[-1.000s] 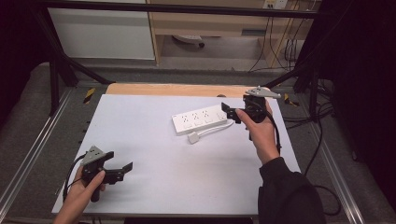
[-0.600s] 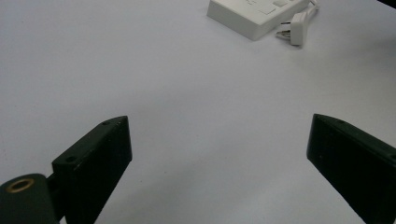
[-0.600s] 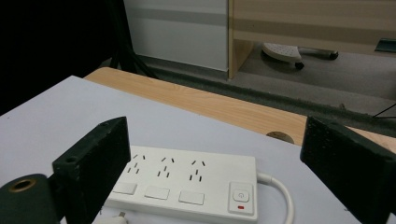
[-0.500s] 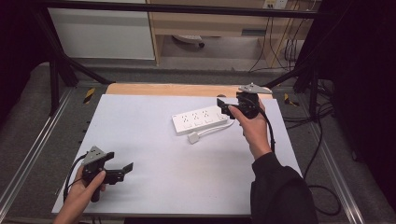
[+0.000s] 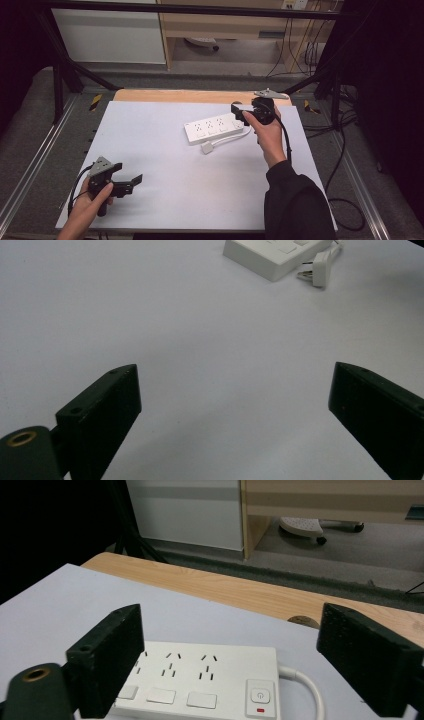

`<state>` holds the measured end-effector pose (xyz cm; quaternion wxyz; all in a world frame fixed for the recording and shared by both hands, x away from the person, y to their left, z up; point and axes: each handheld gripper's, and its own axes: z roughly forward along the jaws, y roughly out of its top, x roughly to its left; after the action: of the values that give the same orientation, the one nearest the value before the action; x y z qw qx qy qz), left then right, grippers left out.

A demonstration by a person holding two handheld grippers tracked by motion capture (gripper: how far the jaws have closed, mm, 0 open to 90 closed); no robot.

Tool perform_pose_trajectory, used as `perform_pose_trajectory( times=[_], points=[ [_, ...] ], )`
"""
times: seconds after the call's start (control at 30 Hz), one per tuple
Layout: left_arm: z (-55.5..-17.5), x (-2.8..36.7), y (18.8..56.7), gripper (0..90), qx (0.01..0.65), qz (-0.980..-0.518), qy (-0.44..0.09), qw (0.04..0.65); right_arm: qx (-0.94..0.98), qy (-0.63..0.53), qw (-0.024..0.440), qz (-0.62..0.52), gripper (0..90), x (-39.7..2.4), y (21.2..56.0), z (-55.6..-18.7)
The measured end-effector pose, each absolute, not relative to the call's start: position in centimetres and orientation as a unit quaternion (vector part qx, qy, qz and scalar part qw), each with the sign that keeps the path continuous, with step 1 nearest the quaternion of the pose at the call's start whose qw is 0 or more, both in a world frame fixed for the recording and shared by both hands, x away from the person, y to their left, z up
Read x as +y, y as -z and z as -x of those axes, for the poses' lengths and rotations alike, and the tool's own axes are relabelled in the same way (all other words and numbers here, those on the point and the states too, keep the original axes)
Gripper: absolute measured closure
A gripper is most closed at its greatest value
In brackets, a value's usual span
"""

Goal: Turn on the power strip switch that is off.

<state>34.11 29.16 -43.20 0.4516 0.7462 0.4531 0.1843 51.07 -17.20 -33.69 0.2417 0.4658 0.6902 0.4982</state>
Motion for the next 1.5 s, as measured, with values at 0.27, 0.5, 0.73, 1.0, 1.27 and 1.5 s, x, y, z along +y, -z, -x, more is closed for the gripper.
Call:
perform_pose_trajectory(
  times=[0.27,0.5,0.73,1.0,1.27,1.5],
  points=[
    [-34.2,29.3,43.2,6.8,0.459,-0.744,-0.183,0.451,0.69,-0.486,0.245,-0.476,4.7,-16.7,34.4,-52.1],
    [-34.2,29.3,43.3,6.8,0.458,-0.746,-0.183,0.448,0.696,-0.481,0.246,-0.472,6.7,-15.8,34.7,-53.1],
    [-34.3,29.4,43.3,6.8,0.459,-0.745,-0.182,0.449,0.696,-0.486,0.246,-0.468,13.8,-14.8,34.5,-53.6],
    [-34.2,29.4,43.3,6.7,0.459,-0.745,-0.182,0.449,0.701,-0.492,0.242,-0.456,25.3,-13.7,34.2,-53.9],
    [-34.3,29.5,43.3,6.8,0.46,-0.743,-0.182,0.45,0.699,-0.494,0.234,-0.461,35.2,-13.6,34.9,-54.4],
    [-34.3,29.6,43.3,6.8,0.461,-0.743,-0.182,0.451,0.697,-0.489,0.239,-0.467,41.7,-13.5,35.4,-54.9]
  ],
)
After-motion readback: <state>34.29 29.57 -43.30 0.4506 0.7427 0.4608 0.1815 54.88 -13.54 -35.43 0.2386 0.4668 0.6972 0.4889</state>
